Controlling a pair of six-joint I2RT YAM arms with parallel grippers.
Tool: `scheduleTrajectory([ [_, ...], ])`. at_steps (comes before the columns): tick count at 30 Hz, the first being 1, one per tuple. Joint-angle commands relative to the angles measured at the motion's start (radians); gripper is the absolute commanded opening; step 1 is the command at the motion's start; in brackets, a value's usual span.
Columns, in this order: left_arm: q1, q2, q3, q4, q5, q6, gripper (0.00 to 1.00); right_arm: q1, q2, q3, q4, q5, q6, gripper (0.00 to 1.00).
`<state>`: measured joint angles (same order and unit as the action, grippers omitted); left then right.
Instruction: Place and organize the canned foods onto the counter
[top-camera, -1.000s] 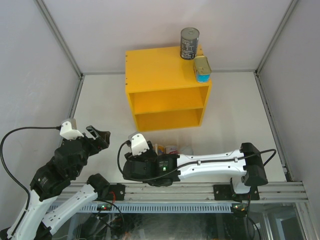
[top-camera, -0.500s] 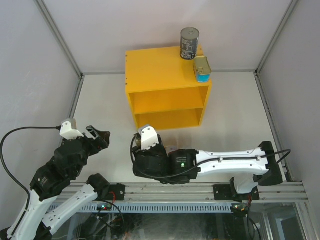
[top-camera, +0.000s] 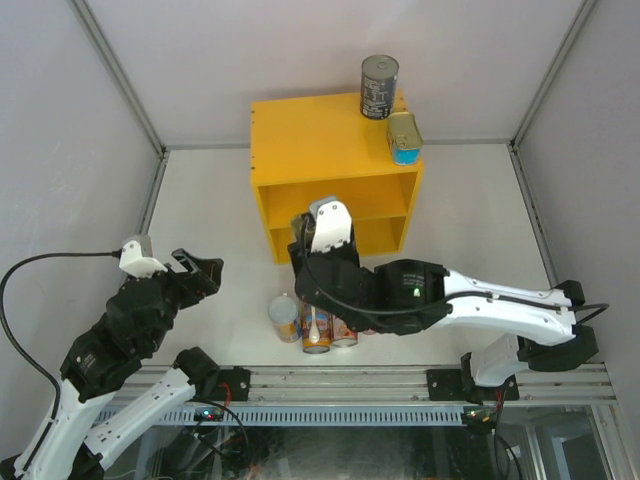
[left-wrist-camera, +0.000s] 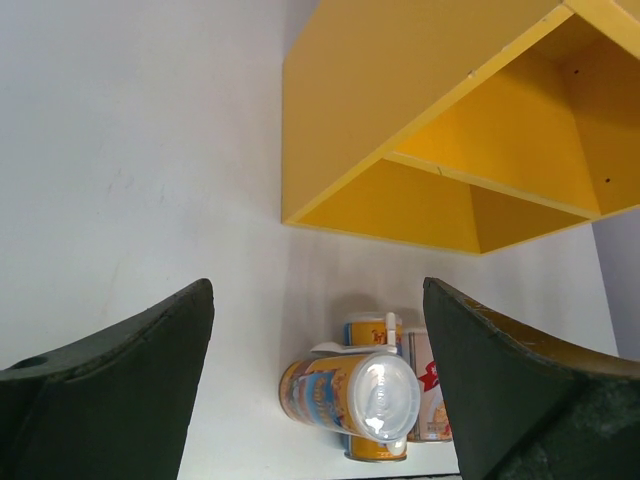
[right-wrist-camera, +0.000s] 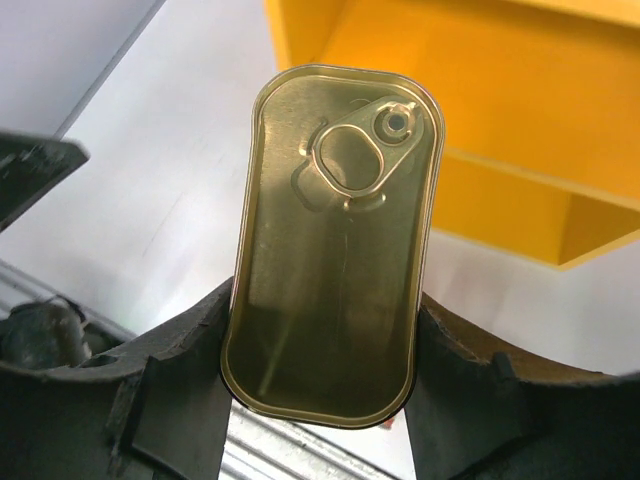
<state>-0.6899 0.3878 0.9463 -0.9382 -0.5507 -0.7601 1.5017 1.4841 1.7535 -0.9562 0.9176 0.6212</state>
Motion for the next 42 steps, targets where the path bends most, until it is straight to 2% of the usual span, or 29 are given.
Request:
scheduleTrajectory([
  [1,-0.003,0.016,0.022,0.076,0.023,-0.003,0.89,-0.076,-0.060,0.095,0.004,0.052,-0.087,0.00],
  [11,-0.004,0.058,0.061,0.106,0.041,0.032,0.89,-0.326,-0.025,0.266,-0.026,-0.079,-0.222,0.00],
  [19,-0.003,0.093,0.091,0.147,0.061,0.048,0.89,-0.519,0.021,0.296,0.019,-0.193,-0.317,0.00],
  [30,-0.002,0.127,0.105,0.198,0.091,0.059,0.89,-0.669,0.057,0.300,0.076,-0.308,-0.377,0.00],
  [42,-0.002,0.145,0.114,0.219,0.108,0.067,0.89,-0.715,0.094,0.322,0.081,-0.336,-0.398,0.00],
])
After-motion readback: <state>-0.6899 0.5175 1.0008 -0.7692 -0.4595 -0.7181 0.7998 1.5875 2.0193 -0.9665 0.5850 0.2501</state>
